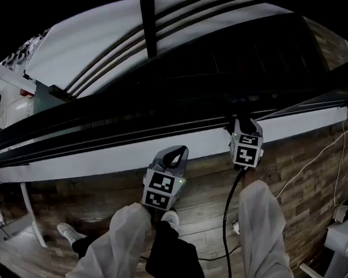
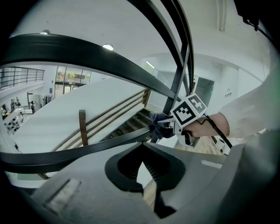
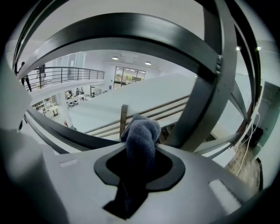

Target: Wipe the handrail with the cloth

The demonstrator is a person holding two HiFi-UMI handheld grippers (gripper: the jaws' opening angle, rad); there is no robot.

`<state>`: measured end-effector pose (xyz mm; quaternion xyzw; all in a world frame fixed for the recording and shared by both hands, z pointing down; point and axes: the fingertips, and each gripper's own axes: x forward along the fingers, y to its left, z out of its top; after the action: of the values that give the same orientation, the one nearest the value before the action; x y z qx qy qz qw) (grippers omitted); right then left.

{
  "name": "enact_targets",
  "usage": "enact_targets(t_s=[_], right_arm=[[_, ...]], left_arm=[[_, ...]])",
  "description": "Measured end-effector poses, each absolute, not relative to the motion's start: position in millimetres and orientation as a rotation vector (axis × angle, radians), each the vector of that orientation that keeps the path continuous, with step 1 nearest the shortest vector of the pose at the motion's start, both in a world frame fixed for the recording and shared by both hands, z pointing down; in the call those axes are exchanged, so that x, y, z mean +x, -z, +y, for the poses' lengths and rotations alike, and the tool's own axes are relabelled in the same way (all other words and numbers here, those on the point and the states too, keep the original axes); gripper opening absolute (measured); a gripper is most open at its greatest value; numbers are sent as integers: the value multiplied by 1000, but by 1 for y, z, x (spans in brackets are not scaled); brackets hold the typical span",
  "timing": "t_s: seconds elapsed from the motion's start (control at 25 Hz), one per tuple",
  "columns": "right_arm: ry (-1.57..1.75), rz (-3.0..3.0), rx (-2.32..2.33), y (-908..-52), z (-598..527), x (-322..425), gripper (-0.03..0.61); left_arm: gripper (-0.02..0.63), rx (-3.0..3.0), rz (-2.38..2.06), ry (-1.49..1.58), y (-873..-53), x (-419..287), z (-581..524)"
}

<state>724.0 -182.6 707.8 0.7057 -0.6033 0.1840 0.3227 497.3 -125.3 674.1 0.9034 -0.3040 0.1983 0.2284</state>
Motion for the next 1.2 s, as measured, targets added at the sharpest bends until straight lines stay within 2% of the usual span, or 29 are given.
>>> enact_targets(t_s=[0.24, 0.4, 0.64, 0.92, 1.2], right_arm=[[-540, -1493, 1814, -720, -159, 772, 94], [-440, -1527, 1811, -703, -155, 766, 94], [-471, -1513, 1828, -687, -142, 735, 94], [-486, -1523, 1786, -666, -121, 647, 94], [-537, -1628, 1699, -641, -116, 475, 94]], left_arm=[[2, 2514, -767, -552, -674, 528, -114], [2, 2526, -738, -566, -674, 532, -102], [2, 2495, -772, -552, -664, 497, -102], [2, 2470, -826, -545, -637, 414, -100], [2, 2412, -932, -559, -604, 268, -91]])
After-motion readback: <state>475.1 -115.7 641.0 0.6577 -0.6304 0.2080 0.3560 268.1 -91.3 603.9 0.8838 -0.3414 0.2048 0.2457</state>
